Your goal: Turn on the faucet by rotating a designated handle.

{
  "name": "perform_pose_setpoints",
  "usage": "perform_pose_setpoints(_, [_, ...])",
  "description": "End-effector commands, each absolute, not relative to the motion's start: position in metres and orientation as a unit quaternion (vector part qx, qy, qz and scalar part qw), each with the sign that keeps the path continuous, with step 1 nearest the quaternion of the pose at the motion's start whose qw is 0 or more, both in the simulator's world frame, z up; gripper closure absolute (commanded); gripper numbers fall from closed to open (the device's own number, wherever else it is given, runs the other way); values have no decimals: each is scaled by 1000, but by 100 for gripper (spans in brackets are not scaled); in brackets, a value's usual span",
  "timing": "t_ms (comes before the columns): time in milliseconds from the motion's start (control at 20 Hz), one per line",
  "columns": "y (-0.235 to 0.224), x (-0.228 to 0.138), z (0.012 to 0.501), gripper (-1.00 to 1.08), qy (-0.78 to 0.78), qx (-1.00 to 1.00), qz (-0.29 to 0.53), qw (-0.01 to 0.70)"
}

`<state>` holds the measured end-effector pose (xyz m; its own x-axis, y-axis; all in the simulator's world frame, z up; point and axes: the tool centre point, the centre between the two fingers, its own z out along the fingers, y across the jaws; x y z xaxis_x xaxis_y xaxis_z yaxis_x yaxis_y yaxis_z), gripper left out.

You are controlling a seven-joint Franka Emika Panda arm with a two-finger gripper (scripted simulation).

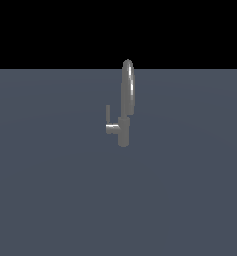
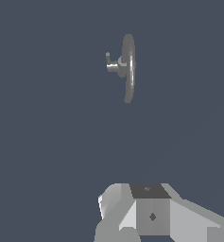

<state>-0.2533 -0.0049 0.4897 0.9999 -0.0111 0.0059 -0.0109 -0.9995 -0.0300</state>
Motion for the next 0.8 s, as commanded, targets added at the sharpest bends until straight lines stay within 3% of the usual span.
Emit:
perform_pose_setpoints(0, [-5, -253, 490, 108, 6, -1000, -3, 15])
perform_pose_setpoints(750, [1, -249, 495, 108, -19, -1000, -8, 10])
